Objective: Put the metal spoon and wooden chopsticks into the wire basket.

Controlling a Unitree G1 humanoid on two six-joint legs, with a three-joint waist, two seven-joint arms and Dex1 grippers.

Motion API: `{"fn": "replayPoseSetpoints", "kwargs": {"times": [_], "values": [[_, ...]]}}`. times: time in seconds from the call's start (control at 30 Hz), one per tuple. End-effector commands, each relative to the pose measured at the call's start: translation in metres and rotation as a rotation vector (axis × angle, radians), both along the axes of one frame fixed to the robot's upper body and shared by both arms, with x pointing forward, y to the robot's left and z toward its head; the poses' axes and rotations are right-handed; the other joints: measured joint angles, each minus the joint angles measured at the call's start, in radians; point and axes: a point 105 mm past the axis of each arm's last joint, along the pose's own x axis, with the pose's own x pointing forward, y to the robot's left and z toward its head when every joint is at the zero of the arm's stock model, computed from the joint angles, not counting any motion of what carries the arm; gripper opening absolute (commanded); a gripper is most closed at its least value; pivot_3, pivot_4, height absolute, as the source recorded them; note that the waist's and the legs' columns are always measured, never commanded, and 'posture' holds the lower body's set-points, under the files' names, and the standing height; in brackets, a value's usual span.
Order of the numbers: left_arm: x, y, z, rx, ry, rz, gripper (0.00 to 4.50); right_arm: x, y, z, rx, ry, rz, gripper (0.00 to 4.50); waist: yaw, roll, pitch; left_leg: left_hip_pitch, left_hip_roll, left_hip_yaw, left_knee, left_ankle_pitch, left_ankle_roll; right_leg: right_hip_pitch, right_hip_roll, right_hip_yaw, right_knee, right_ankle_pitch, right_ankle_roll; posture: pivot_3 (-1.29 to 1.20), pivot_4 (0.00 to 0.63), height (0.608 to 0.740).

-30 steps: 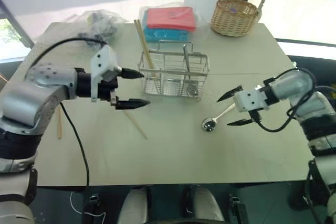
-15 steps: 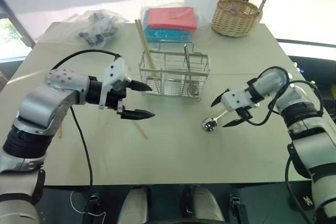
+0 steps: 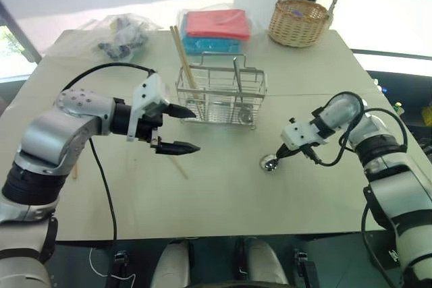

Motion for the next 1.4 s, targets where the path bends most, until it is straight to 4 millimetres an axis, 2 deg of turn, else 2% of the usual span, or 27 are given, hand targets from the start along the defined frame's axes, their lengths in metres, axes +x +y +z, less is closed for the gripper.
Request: {"fn": "replayPoseSetpoints", "kwargs": {"times": [0.03, 0.23, 0.5, 0.6, 0.73, 0.83, 0.97, 1.1, 1.13, 1.27, 1.4], "values": [[0.001, 0.001, 0.016, -0.017, -0.072, 0.000, 4.50, 0.004, -0.002, 0.009, 0.043, -0.084, -0.020, 0.05, 0.000, 0.000, 0.000, 0.000, 0.000, 0.000, 0.000, 0.000, 0.000, 0.000, 0.000, 0.000, 0.000, 0.000, 0.000, 0.00, 0.150, 0.703], [0.004, 0.005, 0.023, -0.038, -0.093, 0.021, 4.50, -0.004, 0.015, 0.050, 0.257, -0.162, -0.044, 0.05, 0.000, 0.001, 0.000, 0.000, 0.000, 0.000, 0.000, 0.000, 0.000, 0.000, 0.000, 0.000, 0.000, 0.000, 0.000, 0.00, 0.150, 0.703], [0.014, 0.009, 0.030, -0.071, -0.122, 0.059, 4.50, -0.033, 0.015, 0.109, 0.516, -0.211, -0.199, 0.05, 0.016, 0.000, 0.000, 0.001, 0.000, 0.000, 0.000, 0.000, -0.001, 0.001, 0.000, 0.000, 0.000, 0.000, 0.000, 0.00, 0.150, 0.703], [0.019, 0.010, 0.036, -0.093, -0.144, 0.077, 4.50, -0.041, 0.016, 0.149, 0.698, -0.174, -0.296, 0.05, 0.020, 0.000, 0.000, 0.000, 0.000, 0.000, 0.000, 0.000, -0.001, 0.000, 0.000, 0.000, 0.000, 0.000, 0.000, 0.00, 0.150, 0.703], [0.027, 0.010, 0.046, -0.132, -0.167, 0.098, 4.50, -0.030, 0.024, 0.221, 1.107, -0.169, -0.458, 0.05, 0.018, 0.000, 0.000, 0.000, 0.000, 0.001, 0.001, 0.000, 0.000, 0.000, 0.000, 0.000, 0.000, 0.000, 0.000, 0.00, 0.150, 0.703], [0.029, 0.009, 0.050, -0.139, -0.181, 0.099, 4.50, -0.025, 0.039, 0.254, 1.325, -0.139, -0.510, 0.05, 0.017, 0.000, 0.000, 0.001, 0.001, 0.001, 0.000, 0.000, 0.000, -0.001, 0.000, 0.000, 0.000, 0.000, 0.000, 0.00, 0.150, 0.703], [0.033, 0.008, 0.053, -0.139, -0.200, 0.097, 4.50, -0.021, 0.077, 0.263, 1.453, -0.036, -0.513, 0.05, 0.018, 0.000, -0.001, 0.001, 0.002, 0.000, -0.001, 0.000, 0.000, -0.001, 0.001, 0.000, 0.002, 0.000, -0.001, 0.00, 0.150, 0.703], [0.036, 0.007, 0.057, -0.148, -0.212, 0.104, 4.50, -0.005, 0.100, 0.248, 1.471, -0.021, -0.569, 0.05, 0.024, 0.000, -0.001, -0.003, 0.000, 0.000, 0.000, 0.000, 0.000, -0.004, 0.001, 0.000, 0.005, 0.001, -0.001, 0.00, 0.150, 0.703], [0.036, 0.007, 0.057, -0.148, -0.214, 0.104, 4.50, -0.003, 0.101, 0.246, 1.472, -0.025, -0.579, 0.05, 0.024, 0.000, -0.001, -0.003, 0.000, 0.000, 0.000, 0.000, 0.000, -0.003, 0.000, 0.000, 0.005, 0.001, -0.001, 0.00, 0.150, 0.703], [0.034, 0.008, 0.062, -0.157, -0.228, 0.114, 4.50, 0.030, 0.093, 0.225, 1.481, -0.147, -0.748, 0.05, 0.021, -0.002, -0.002, -0.003, -0.001, 0.000, 0.000, 0.000, 0.000, -0.003, 0.000, 0.000, 0.005, 0.001, 0.000, 0.00, 0.150, 0.703], [0.032, 0.013, 0.064, -0.163, -0.235, 0.140, 4.50, 0.044, 0.086, 0.208, 1.476, -0.169, -0.820, 0.05, 0.016, -0.001, -0.001, -0.003, 0.000, 0.000, 0.000, 0.000, 0.000, -0.004, 0.000, 0.000, 0.006, 0.001, 0.000, 0.00, 0.150, 0.703]]}}
